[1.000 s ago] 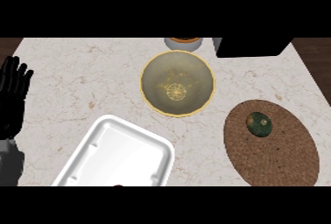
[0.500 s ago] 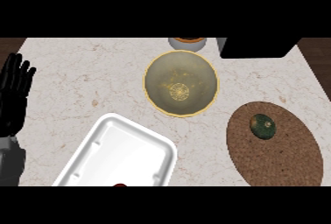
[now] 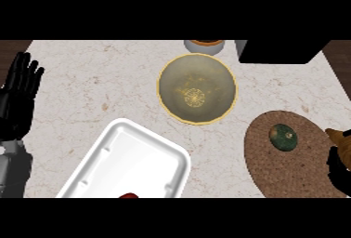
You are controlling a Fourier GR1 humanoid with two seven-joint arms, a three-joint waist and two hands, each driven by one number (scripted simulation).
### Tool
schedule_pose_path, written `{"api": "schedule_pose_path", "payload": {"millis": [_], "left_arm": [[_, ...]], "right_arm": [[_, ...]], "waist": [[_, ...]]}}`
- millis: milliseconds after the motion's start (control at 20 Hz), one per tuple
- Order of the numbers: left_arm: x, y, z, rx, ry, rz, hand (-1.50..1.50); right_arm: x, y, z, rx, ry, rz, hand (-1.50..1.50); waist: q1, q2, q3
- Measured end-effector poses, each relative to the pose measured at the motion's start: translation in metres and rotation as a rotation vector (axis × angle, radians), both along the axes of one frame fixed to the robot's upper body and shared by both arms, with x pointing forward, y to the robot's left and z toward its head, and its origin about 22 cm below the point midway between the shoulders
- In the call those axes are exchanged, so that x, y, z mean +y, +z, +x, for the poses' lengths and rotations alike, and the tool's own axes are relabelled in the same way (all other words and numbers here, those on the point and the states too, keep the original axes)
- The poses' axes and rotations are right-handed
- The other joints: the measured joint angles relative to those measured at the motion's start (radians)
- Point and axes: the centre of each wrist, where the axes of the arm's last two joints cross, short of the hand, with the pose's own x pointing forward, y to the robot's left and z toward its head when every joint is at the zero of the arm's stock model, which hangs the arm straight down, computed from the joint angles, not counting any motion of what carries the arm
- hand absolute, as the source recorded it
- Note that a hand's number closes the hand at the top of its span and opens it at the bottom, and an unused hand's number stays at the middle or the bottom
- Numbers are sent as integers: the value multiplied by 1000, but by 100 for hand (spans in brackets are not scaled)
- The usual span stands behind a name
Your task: Pick the croissant from the placemat and place it in the bowl
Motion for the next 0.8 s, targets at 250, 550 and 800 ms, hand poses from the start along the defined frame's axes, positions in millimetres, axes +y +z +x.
{"api": "schedule_pose_path", "payload": {"millis": [250, 550, 800], "left_arm": [[-4, 4, 5, 4, -8, 2, 0], [-4, -1, 4, 2, -3, 5, 0], [-7, -2, 7, 0, -9, -7, 0]], "right_arm": [[44, 35, 25, -44, 74, 66, 150], [95, 63, 64, -55, 193, 101, 150], [134, 60, 104, 34, 221, 111, 150]], "waist": [[10, 1, 0], [10, 2, 2], [10, 4, 3]]}}
